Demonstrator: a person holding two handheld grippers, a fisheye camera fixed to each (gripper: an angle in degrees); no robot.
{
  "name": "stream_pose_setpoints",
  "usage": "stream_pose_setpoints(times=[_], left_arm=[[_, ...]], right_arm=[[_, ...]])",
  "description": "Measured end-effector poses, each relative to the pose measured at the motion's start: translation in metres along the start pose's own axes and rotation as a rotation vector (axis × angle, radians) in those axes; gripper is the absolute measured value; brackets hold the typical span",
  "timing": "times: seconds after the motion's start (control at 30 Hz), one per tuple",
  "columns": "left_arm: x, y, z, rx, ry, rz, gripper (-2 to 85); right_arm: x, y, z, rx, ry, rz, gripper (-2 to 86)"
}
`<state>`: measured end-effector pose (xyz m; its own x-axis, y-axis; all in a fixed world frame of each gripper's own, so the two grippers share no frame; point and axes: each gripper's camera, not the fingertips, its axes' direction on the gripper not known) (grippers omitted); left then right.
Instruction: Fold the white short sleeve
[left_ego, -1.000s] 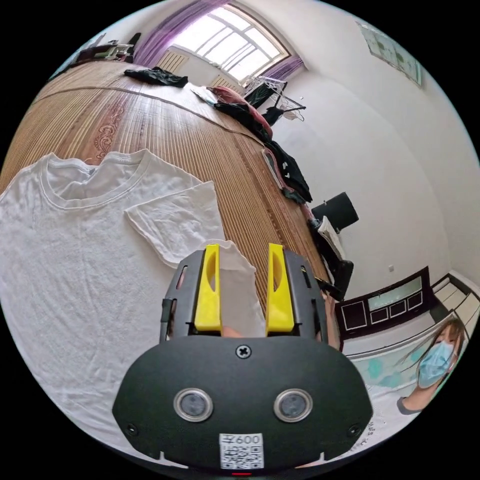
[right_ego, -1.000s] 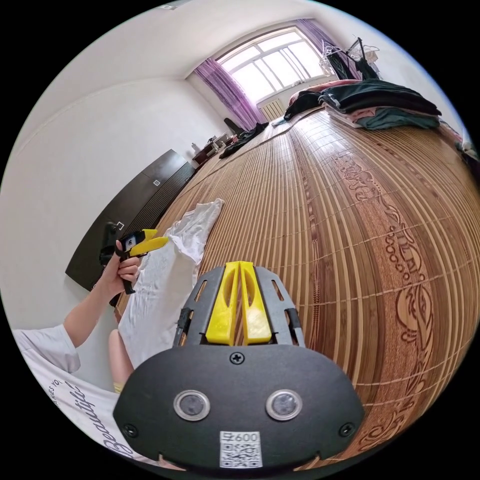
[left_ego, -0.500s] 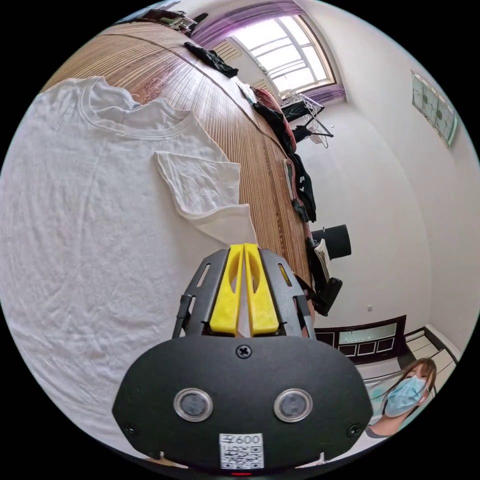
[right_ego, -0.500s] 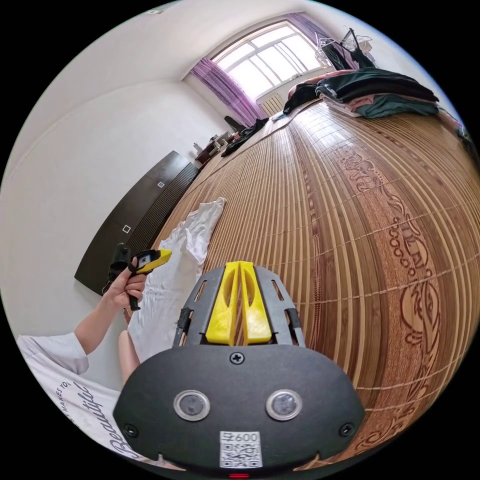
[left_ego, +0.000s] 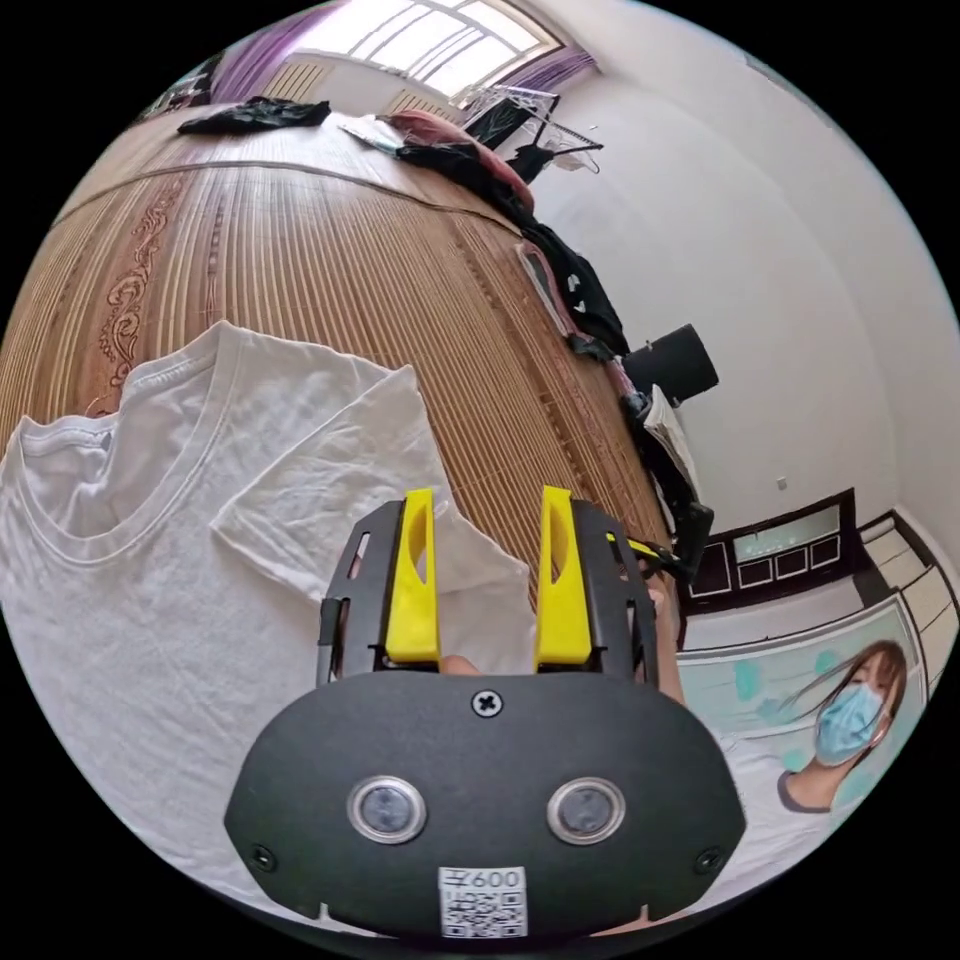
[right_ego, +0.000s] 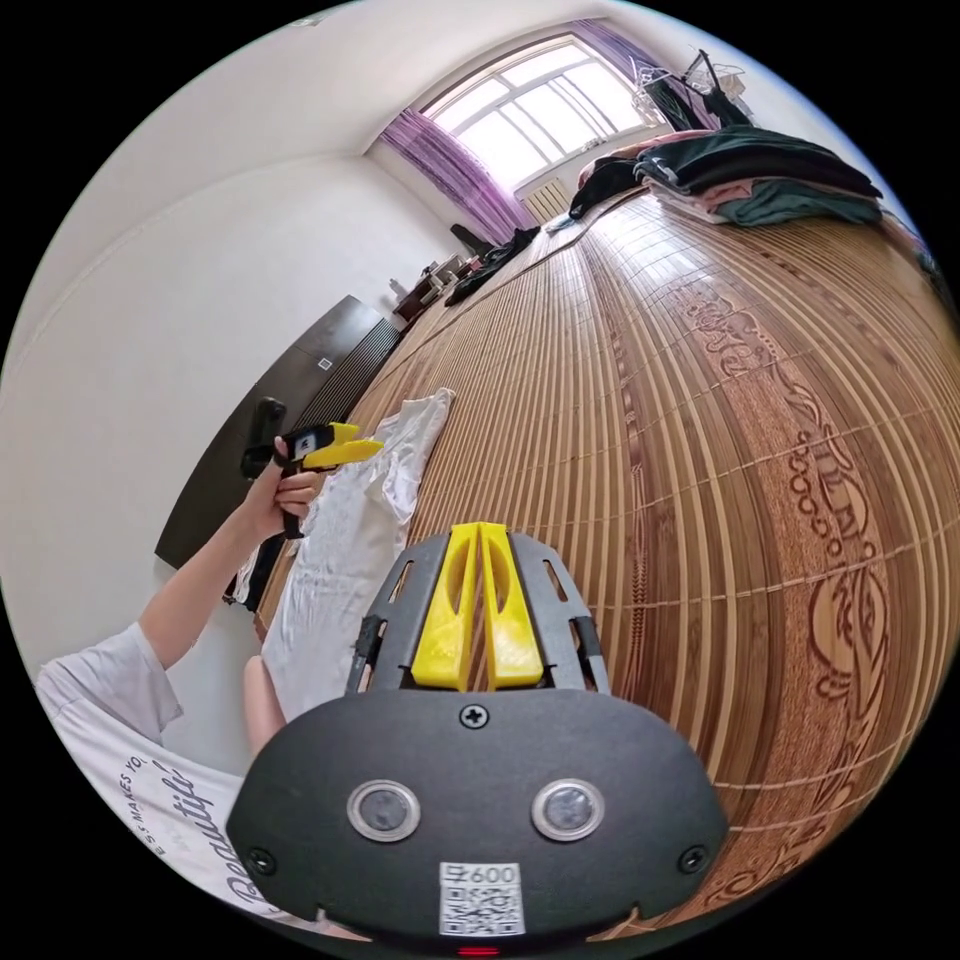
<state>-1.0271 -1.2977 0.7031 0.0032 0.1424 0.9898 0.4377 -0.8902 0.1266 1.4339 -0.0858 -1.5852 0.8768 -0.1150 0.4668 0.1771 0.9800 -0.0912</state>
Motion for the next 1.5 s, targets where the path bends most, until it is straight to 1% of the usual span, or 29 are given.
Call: stream_pose_setpoints(times=[0.07,0.2,0.37,0.4,0.43,0.63,0.83,0.97,1.0,1.07,1.1,1.17,1.27,1.37,1.5], left_arm=[[-0.004,-0.011,0.015,-0.037,-0.054,0.004,14.4],[-0.008,-0.015,0.038,-0.118,-0.088,0.016,13.4],[-0.009,0.003,0.051,-0.124,-0.086,0.067,4.2],[-0.009,0.006,0.050,-0.114,-0.097,0.071,3.9],[-0.007,0.014,0.047,-0.095,-0.116,0.089,3.2],[0.000,0.074,0.033,-0.080,-0.042,0.146,1.9],[-0.012,0.151,0.047,-0.091,-0.058,0.120,1.2],[-0.023,0.182,0.081,-0.185,0.016,0.112,2.1],[-0.021,0.185,0.084,-0.185,-0.003,0.118,2.6],[0.001,0.189,0.094,-0.156,-0.157,0.201,5.3],[0.009,0.190,0.097,-0.150,-0.200,0.229,6.0],[0.043,0.195,0.116,-0.108,-0.343,0.350,6.9],[0.075,0.206,0.145,-0.056,-0.467,0.481,7.1],[0.092,0.215,0.182,-0.076,-0.571,0.581,7.2],[0.104,0.226,0.217,-0.101,-0.719,0.660,6.9]], right_arm=[[0.002,-0.003,-0.001,-0.002,0.000,-0.007,-0.8],[0.006,-0.009,0.001,-0.015,0.008,-0.021,-0.8],[0.017,-0.014,0.001,-0.015,0.003,-0.019,-0.9],[0.019,-0.015,0.000,-0.013,0.000,-0.017,-0.9],[0.023,-0.015,0.000,-0.009,-0.006,-0.011,-0.9],[0.039,-0.019,0.002,-0.007,-0.014,0.000,-0.9],[0.045,-0.019,0.014,-0.033,0.020,-0.031,-0.9],[0.055,-0.017,0.020,-0.031,0.027,-0.036,-0.9],[0.057,-0.016,0.021,-0.030,0.025,-0.035,-0.9],[0.067,-0.015,0.026,-0.034,0.018,-0.027,-0.9],[0.069,-0.014,0.027,-0.035,0.016,-0.026,-0.9],[0.077,-0.011,0.031,-0.032,0.011,-0.025,-0.9],[0.079,-0.006,0.037,-0.020,-0.007,-0.072,-0.8],[0.072,0.002,0.049,-0.029,0.016,-0.146,-0.8],[0.071,0.010,0.067,-0.064,0.010,-0.214,-0.7]])
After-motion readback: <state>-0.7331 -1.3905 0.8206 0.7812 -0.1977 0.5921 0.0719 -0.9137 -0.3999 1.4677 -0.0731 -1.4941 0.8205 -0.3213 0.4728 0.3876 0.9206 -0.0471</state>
